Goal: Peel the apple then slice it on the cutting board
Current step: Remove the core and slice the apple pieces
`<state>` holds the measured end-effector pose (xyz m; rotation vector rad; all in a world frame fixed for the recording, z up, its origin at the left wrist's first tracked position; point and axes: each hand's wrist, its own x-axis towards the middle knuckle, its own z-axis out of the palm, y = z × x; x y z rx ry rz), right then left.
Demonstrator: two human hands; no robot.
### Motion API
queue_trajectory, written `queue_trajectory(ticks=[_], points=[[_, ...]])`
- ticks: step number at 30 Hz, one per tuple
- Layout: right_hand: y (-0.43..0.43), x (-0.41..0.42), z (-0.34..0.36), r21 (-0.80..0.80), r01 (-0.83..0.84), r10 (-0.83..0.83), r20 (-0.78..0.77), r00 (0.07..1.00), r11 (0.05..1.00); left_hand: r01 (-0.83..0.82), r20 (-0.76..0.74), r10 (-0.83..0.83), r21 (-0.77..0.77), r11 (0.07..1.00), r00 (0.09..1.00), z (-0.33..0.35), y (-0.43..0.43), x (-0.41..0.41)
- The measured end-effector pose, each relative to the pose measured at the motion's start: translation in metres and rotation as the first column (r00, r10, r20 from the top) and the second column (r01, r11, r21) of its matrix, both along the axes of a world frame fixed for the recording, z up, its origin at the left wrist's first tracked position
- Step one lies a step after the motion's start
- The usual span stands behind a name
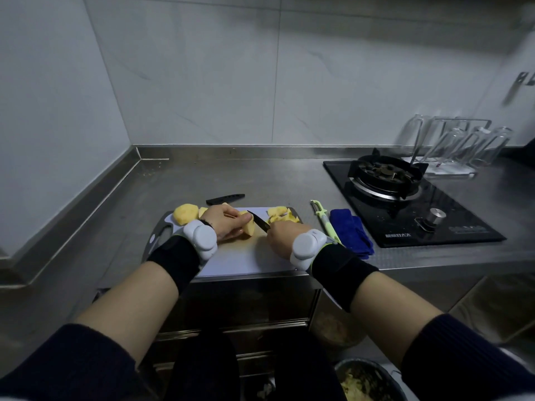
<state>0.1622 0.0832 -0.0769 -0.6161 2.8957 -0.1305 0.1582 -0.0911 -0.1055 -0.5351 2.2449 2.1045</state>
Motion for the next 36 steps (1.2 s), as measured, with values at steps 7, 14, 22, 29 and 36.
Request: queue_trajectory(ticks=[7,14,22,29,36], points=[[0.007,-0.001,0.009,0.004,0.037,-0.037,-0.098,0.995,0.999,-0.039,0.0,0.04,0.128,0.991,0.999,-0.001,0.009,0.0],[-0.003,0.002,0.018,0.043,0.057,-0.049,-0.16,0.986,0.997,-0.053,0.028,0.049,0.16,0.986,0.998,-0.003,0.004,-0.006],[0.0,0.01,0.028,0.092,0.028,-0.016,-0.137,0.99,0.995,-0.024,0.036,0.019,0.16,0.987,0.999,-0.006,0.0,-0.011],[-0.005,0.011,0.027,0.157,0.024,-0.005,-0.119,0.993,0.987,0.0,0.021,-0.002,0.101,0.995,1.0,-0.009,-0.002,-0.015],[0.002,0.012,0.02,0.257,-0.049,0.082,-0.12,0.989,0.965,-0.005,0.019,0.004,0.062,0.998,1.0,-0.006,0.002,-0.014]])
